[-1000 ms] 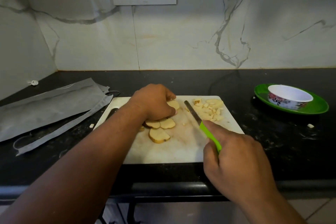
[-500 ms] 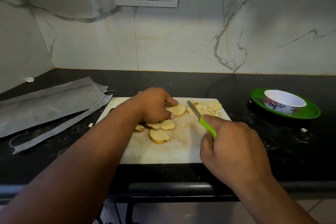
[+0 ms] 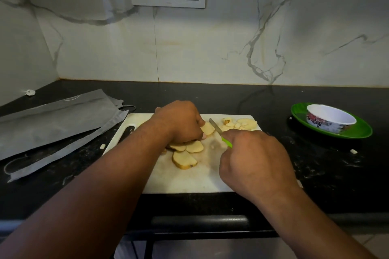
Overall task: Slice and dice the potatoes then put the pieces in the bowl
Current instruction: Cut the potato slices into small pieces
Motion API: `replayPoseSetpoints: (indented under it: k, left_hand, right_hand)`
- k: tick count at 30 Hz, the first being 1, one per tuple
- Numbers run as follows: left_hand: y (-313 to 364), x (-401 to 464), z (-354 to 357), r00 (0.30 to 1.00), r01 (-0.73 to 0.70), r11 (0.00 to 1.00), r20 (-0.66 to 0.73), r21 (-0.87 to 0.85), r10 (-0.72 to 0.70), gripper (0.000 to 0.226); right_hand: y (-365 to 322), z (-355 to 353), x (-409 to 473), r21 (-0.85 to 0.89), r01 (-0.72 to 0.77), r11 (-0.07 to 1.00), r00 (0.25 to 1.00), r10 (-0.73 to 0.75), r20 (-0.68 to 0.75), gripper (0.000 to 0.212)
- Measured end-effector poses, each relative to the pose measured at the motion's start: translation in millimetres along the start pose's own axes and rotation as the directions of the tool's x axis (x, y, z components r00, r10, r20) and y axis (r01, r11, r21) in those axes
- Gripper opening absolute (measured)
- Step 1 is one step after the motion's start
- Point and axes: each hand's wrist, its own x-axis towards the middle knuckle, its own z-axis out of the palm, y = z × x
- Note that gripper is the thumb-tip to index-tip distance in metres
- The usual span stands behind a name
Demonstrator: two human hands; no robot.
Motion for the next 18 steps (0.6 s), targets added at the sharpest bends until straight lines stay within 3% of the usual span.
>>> replayPoseSetpoints:
  k: [9, 14, 18]
  left_hand:
    - [-4.6, 11.8, 5.4, 0.996, 0.087, 0.994, 0.005, -0.072, -0.087, 0.049]
    - [-6.3, 11.1, 4.1, 0.999, 0.048, 0.997, 0.009, -0.067, -0.048, 0.047]
    - [-6.2, 7.6, 2.0, 1.0, 0.01, 1.0, 0.008, -0.03, -0.01, 0.047]
  right_hand:
    - [-0.4, -12.5, -4.0, -0.033, 0.048, 0.998, 0.995, -0.045, 0.085, 0.037]
    - [2.3, -38.7, -32.0, 0.023, 0.073, 0.997, 0.991, -0.075, 0.111, 0.04]
    - [4.1, -42.3, -38.5, 0.014, 0.066, 0.998, 0.997, -0.066, 0.041, 0.042]
